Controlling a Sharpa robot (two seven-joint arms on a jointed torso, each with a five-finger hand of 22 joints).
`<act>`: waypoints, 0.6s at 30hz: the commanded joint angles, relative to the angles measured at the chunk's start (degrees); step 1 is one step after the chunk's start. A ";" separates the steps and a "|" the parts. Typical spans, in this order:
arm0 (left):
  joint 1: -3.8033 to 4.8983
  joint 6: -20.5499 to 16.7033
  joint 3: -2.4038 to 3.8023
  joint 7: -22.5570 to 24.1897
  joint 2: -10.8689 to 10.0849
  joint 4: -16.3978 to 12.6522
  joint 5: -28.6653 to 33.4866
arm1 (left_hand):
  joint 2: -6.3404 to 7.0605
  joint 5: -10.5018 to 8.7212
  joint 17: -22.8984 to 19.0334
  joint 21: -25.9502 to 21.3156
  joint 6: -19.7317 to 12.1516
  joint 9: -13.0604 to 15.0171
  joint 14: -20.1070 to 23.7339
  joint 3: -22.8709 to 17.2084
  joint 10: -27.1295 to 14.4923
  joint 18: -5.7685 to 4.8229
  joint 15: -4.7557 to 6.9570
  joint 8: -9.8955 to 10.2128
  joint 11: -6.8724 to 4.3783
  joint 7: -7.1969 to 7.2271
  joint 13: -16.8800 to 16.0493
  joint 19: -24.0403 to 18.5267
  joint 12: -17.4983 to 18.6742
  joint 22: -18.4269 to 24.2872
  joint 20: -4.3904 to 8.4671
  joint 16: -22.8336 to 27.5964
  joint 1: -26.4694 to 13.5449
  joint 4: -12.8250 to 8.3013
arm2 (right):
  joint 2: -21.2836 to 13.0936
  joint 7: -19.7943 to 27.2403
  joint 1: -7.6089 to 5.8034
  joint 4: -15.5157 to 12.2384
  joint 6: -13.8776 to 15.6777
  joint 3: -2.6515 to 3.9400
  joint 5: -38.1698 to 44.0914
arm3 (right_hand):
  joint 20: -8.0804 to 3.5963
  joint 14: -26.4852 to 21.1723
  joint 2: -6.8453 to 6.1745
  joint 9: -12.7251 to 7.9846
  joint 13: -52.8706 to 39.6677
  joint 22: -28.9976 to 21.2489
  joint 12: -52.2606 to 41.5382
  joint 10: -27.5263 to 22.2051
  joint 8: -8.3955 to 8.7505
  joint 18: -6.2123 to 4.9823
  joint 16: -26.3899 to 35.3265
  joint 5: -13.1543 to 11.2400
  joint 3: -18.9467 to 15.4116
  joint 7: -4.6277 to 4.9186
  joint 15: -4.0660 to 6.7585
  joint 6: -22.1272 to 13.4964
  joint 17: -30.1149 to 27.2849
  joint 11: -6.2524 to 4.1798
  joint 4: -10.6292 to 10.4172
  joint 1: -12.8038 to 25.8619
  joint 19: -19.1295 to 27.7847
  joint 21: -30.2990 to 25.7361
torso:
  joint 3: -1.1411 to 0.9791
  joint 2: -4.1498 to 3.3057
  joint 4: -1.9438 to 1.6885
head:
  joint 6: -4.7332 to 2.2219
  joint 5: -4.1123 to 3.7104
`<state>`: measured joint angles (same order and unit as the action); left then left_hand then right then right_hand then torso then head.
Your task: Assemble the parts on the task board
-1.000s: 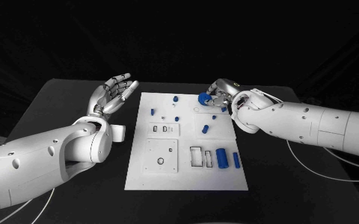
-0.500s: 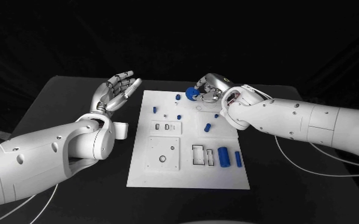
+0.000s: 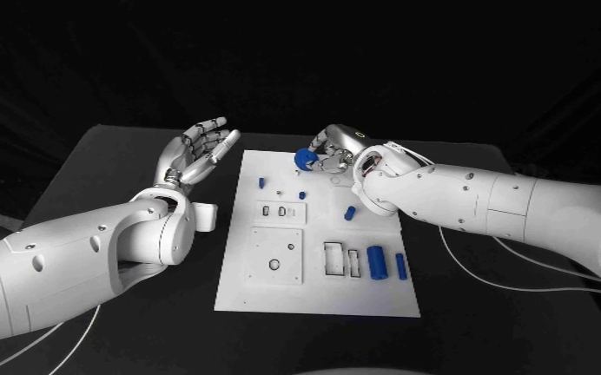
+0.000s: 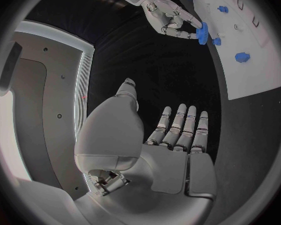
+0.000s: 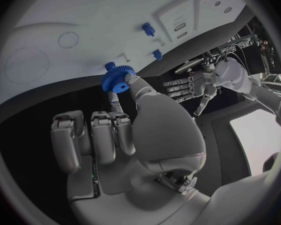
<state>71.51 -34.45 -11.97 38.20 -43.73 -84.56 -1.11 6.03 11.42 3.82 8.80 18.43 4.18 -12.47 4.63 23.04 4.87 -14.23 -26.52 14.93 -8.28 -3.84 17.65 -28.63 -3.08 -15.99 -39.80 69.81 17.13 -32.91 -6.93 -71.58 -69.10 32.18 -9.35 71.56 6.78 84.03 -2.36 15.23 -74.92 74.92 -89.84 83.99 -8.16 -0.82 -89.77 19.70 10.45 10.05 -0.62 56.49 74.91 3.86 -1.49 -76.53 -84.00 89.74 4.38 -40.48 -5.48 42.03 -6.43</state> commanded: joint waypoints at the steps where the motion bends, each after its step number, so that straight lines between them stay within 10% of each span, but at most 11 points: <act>1: 0.07 0.32 0.05 0.51 0.08 -0.20 -0.26 | -0.60 -0.25 -0.05 -0.20 -0.05 -0.09 0.25 -0.40 0.02 0.95 -0.14 -0.38 0.01 -8.65 0.07 -0.43 -0.39 0.05 -0.10 -0.25 -0.04 -0.03 | 0.37 0.80 0.15 -0.02 -2.14 0.00 1.88 | 0.53 5.97 0.00 0.90 -15.08 15.08 -0.16 6.01 0.26 0.82 -0.23 -0.31 0.53 -2.03 -0.49 2.52 15.09 0.49 0.00 0.46 -6.00 0.26 | 0.01 0.01 0.08 | 0.15 0.19; 18: 0.09 0.27 0.06 0.51 -0.07 -0.50 -0.26 | -0.60 -0.25 -0.05 -0.20 -0.05 -0.09 0.25 -0.40 0.02 0.95 -0.14 -0.38 0.01 -8.65 0.07 -0.43 -0.39 0.05 -0.10 -0.25 -0.04 -0.03 | 2.04 -1.40 0.66 1.09 -5.59 0.00 7.30 | 0.69 5.97 0.05 0.66 -15.08 15.08 -0.16 6.01 1.00 0.82 -0.23 -1.18 0.74 -1.79 -0.68 2.17 15.09 0.70 -0.07 0.81 -6.00 0.26 | -0.04 -0.03 0.15 | 0.18 0.18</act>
<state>71.53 -34.48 -11.96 38.20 -43.86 -84.86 -1.11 6.02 11.42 3.82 8.80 18.43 4.18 -12.47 4.63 23.04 4.87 -14.23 -26.52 14.94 -8.28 -3.84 17.65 -28.62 -3.08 -15.99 -39.80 69.81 17.13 -31.01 -7.55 -70.97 -68.19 28.57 -9.37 76.58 7.20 84.03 -2.34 15.26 -74.91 74.91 -89.84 83.99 -7.22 -0.81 -89.77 18.74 10.79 10.01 -1.03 56.49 74.90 4.27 -1.49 -76.51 -84.00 89.74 4.34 -40.46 -5.34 42.25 -6.29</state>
